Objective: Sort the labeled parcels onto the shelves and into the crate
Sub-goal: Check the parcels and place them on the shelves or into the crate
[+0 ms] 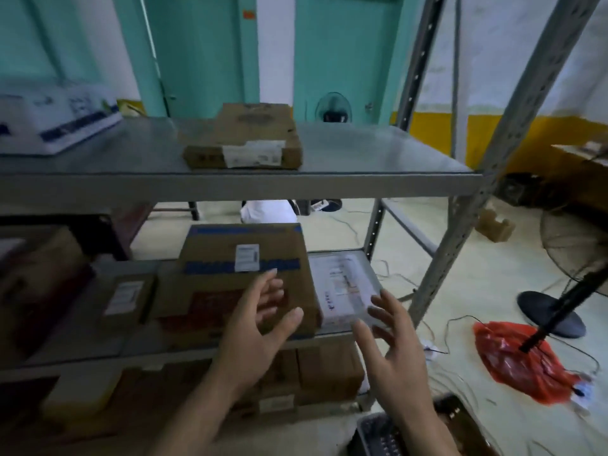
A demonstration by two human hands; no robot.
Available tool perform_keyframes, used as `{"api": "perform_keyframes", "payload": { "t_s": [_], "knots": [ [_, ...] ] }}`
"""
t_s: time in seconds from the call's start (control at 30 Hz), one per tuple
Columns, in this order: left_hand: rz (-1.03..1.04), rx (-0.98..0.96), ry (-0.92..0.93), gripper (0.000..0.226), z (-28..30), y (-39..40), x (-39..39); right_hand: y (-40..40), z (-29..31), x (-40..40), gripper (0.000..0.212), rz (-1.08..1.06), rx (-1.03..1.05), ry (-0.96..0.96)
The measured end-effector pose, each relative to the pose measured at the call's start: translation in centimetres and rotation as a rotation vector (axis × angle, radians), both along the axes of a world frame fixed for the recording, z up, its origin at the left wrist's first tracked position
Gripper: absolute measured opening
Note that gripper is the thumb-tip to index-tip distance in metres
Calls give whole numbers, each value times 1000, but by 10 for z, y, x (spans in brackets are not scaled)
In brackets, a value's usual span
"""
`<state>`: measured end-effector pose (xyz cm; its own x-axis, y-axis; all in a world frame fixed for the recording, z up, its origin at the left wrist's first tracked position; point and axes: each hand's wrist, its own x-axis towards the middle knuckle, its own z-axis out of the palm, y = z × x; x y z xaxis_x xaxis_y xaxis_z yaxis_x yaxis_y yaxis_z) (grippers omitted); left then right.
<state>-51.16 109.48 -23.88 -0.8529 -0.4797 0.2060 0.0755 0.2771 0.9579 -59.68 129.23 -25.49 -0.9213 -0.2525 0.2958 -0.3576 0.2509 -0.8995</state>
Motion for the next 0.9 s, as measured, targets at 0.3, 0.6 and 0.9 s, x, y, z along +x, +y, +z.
{"api": "perform_keyframes", "payload": {
  "t_s": [0.3, 0.6, 0.9],
  "knots": [
    [190, 19, 14, 59, 0, -127, 182, -142, 7, 144, 72, 223, 5, 21],
    [433, 55, 7, 57, -4, -221, 332, -272, 13, 255, 72, 457, 53, 42],
    [589, 49, -8, 63, -11, -328, 425, -414, 0, 332, 70, 623, 83, 67]
  ]
}}
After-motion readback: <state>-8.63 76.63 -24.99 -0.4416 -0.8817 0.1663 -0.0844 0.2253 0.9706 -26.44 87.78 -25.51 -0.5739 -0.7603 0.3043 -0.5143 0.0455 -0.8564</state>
